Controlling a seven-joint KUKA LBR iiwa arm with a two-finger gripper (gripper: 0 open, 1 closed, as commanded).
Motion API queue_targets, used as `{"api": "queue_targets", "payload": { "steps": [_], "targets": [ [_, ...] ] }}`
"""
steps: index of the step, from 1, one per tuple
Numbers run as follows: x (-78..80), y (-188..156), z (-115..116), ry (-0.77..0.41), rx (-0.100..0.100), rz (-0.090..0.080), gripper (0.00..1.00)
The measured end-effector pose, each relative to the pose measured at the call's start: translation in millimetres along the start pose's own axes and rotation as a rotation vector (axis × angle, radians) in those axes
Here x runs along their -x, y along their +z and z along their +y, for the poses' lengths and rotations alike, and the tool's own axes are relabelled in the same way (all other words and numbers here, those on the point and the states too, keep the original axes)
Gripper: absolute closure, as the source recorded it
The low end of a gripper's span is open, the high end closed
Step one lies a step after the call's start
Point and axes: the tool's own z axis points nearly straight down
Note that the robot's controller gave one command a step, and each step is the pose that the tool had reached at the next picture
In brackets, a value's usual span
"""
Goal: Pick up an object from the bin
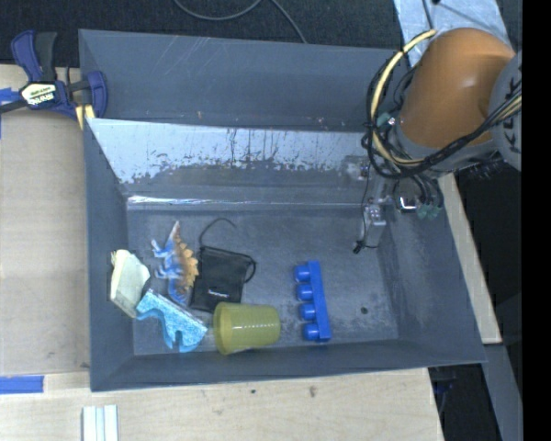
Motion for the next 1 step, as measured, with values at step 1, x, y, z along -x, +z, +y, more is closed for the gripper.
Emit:
{"api": "queue_targets", "payload": {
  "steps": [1],
  "targets": [
    [1.6,-5.1,0.1,-0.001,-0.001,-0.009,0.00]
  ]
}}
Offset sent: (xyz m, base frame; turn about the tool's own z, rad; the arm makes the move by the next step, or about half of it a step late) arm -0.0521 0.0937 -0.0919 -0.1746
